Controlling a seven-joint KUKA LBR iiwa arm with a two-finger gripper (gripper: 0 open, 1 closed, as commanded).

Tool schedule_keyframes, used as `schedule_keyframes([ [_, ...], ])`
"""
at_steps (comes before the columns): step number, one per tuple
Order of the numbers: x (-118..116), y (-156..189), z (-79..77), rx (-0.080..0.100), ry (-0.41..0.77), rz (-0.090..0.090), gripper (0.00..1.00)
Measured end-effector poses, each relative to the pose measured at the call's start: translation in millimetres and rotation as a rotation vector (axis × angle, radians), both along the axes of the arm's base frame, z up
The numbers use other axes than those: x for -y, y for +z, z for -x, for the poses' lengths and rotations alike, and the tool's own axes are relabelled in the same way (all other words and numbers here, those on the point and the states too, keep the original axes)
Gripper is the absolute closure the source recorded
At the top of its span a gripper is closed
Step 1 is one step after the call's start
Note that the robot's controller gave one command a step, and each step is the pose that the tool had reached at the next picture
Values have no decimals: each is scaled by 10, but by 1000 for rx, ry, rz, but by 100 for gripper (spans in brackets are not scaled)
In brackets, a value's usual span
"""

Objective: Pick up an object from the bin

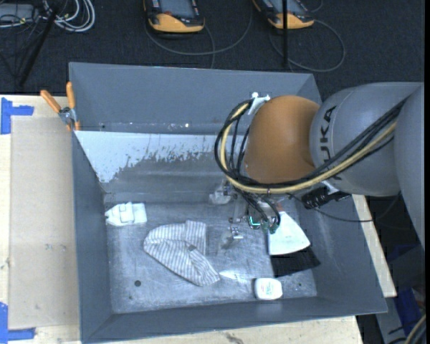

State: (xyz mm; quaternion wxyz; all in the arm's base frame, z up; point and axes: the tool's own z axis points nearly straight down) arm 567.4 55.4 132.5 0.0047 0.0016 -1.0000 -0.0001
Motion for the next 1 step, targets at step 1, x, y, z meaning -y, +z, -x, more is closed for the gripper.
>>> schedule_keyframes([
  [1,2,42,-19,8,-1,0,0],
])
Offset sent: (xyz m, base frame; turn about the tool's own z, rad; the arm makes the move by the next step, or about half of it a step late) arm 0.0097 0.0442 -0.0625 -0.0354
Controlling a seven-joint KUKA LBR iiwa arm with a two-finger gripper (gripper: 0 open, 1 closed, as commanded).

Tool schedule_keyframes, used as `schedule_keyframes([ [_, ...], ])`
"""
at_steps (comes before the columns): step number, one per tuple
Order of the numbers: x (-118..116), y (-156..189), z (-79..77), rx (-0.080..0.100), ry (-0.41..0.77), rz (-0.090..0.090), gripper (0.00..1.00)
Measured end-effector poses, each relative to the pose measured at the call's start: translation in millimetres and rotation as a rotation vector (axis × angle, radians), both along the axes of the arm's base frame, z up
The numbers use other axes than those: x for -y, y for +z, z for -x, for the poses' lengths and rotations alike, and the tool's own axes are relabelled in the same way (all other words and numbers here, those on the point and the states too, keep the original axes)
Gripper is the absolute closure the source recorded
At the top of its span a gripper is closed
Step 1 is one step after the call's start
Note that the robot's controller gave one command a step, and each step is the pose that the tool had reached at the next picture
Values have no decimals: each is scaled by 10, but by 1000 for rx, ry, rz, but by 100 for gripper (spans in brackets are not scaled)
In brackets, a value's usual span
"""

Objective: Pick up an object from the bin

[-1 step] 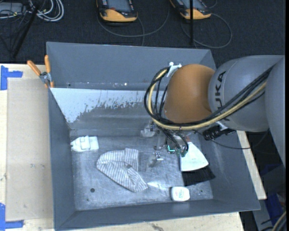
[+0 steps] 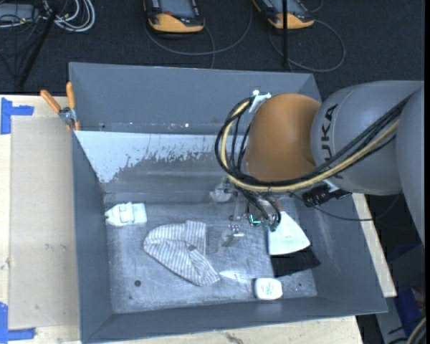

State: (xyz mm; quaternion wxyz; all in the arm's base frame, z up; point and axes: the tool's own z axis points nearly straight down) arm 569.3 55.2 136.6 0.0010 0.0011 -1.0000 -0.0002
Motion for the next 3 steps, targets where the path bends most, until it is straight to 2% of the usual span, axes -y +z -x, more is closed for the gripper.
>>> schedule_keyframes([
  [1,-436,-576,-125,6,38,2,100],
  [2,-436,-576,-125,6,36,2,100],
  [3,-470,784,-79,3,123,0,100],
])
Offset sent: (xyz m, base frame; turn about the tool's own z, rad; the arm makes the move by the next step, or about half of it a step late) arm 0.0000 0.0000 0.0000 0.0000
